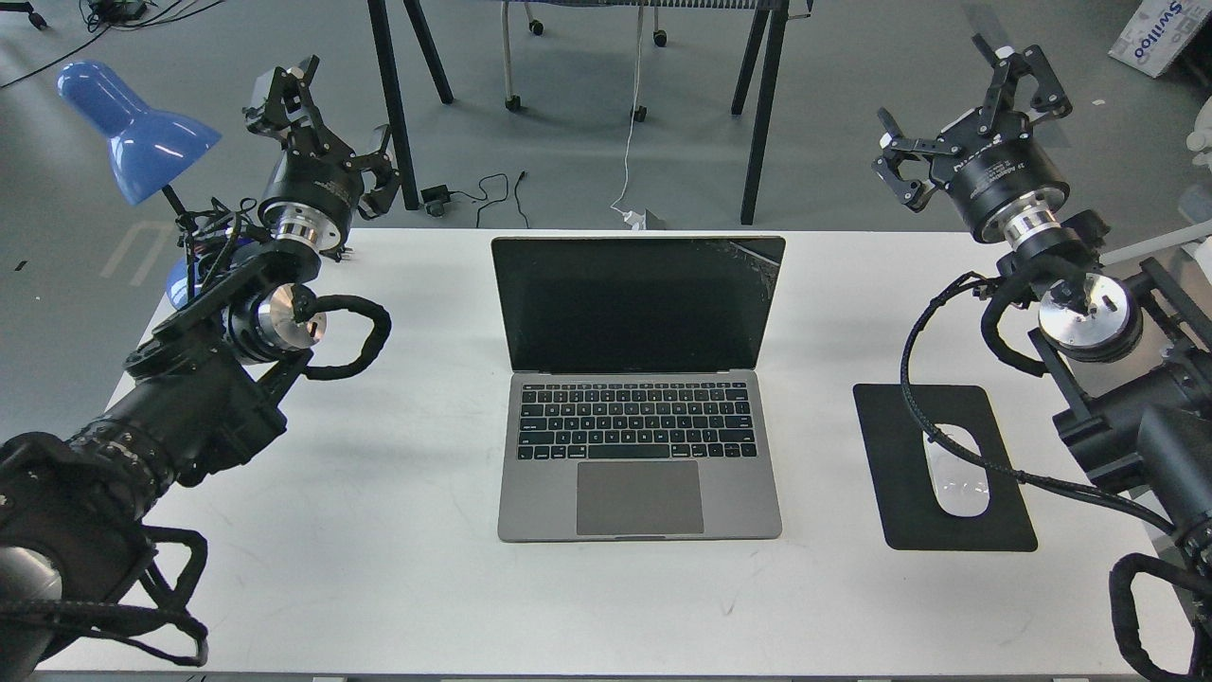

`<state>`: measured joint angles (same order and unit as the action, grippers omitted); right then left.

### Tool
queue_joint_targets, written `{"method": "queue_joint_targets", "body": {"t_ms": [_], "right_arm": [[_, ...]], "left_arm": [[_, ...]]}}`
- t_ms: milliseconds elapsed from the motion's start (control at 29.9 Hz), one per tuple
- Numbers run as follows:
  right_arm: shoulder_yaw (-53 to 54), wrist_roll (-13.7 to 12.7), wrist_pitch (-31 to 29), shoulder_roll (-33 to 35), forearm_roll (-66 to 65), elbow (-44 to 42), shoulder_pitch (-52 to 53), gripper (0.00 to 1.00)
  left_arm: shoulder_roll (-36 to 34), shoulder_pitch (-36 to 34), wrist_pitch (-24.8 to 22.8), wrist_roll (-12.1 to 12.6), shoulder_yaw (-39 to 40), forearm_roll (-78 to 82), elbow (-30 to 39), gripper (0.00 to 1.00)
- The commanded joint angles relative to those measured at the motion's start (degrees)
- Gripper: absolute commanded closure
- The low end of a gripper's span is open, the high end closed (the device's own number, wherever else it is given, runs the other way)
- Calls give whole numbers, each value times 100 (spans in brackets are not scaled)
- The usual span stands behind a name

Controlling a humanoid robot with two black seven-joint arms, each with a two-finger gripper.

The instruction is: Close notebook with right arm

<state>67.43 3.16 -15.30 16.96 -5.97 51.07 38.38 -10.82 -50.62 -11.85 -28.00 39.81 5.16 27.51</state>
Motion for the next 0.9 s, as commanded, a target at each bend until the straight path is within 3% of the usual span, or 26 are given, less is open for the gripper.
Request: {"method": "queue_joint_targets", "body": {"t_ms": [0,335,871], "right_arm": [[-2,0,9,0,0,-1,-6,0],[-151,-8,228,0,-79,-10,72,0],[-2374,9,1160,-421,-97,-1274,2023,0]], "left_arm": [[1,9,51,0,0,2,9,0],[-8,9,-1,0,0,2,18,0],[-8,17,16,0,18,-6,18,0]]}}
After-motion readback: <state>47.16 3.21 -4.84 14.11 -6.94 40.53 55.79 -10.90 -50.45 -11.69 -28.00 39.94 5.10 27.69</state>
